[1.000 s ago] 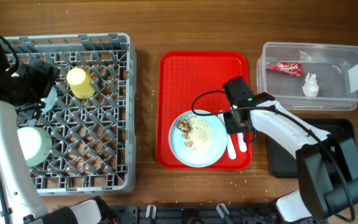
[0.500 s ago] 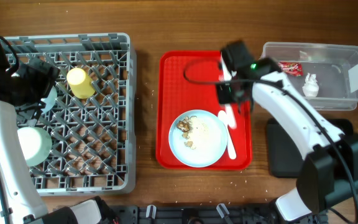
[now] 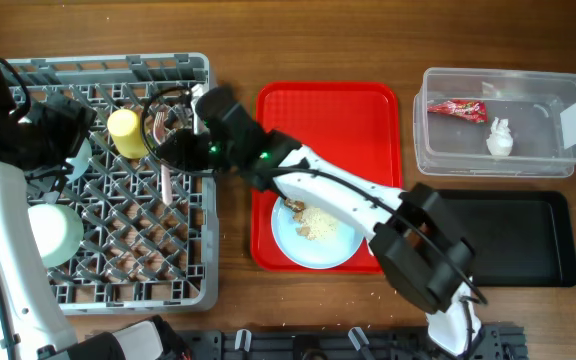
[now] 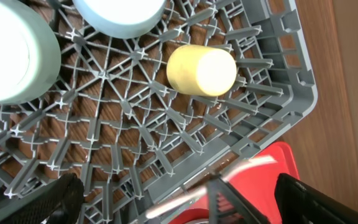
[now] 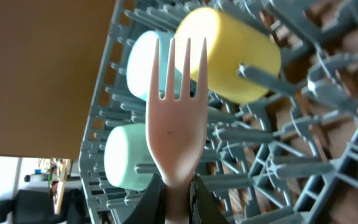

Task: Sort waste into correct bins and load items into the dishwasher rack
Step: 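Carry the white fork into the dish rack and release it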

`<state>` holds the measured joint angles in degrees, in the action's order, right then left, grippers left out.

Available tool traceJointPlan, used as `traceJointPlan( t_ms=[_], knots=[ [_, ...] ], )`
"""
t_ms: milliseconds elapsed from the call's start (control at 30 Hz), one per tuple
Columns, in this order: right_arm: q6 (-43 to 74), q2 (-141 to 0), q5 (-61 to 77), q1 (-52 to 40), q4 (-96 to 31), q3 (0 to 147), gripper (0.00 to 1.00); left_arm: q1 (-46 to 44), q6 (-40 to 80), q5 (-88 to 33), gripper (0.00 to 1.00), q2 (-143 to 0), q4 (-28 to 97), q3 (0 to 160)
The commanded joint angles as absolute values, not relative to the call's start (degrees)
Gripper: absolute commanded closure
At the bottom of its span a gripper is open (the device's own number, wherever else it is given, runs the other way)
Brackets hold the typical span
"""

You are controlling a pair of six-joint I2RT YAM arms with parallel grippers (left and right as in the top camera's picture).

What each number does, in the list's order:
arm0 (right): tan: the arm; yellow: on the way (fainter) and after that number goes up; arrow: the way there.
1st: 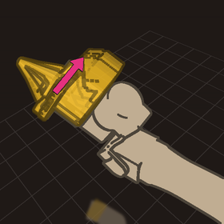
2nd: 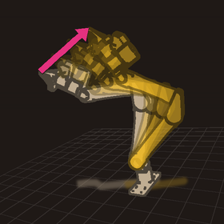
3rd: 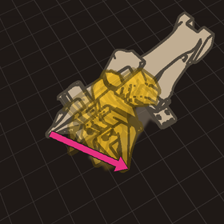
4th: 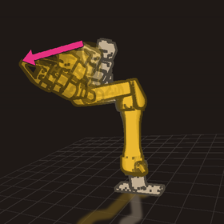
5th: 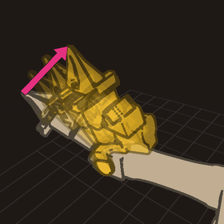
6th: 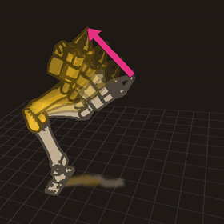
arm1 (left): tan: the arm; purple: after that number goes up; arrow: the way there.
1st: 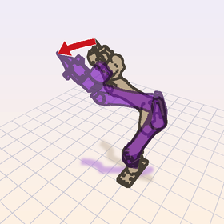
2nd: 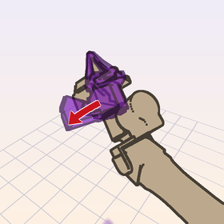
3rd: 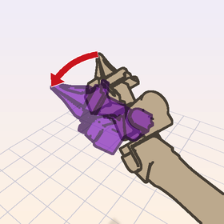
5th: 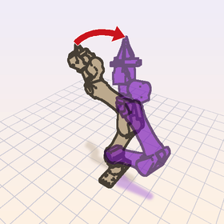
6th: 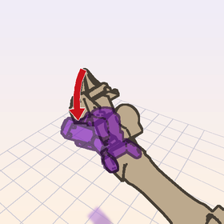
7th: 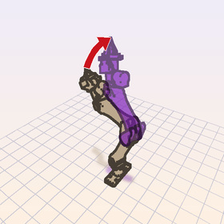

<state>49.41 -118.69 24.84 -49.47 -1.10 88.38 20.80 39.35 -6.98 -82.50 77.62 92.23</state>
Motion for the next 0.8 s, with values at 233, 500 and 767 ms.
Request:
traceJointPlan(
  t_ms=[233,500,767],
  knots=[
    [48.6,-118.9,29.3,-42.3,-4.6,88.6,0.28,21.1,39.7,-7.0,0.00,-82.3,77.6,92.7],
    [34.9,-99.9,24.8,-33.2,-27.0,88.6,0.04,21.1,39.7,-7.0,0.00,-82.3,77.6,92.7],
    [21.0,-87.0,-2.4,-23.9,-78.0,82.8,0.35,21.1,39.7,-7.0,0.00,-82.3,77.6,92.7]
  ],
)
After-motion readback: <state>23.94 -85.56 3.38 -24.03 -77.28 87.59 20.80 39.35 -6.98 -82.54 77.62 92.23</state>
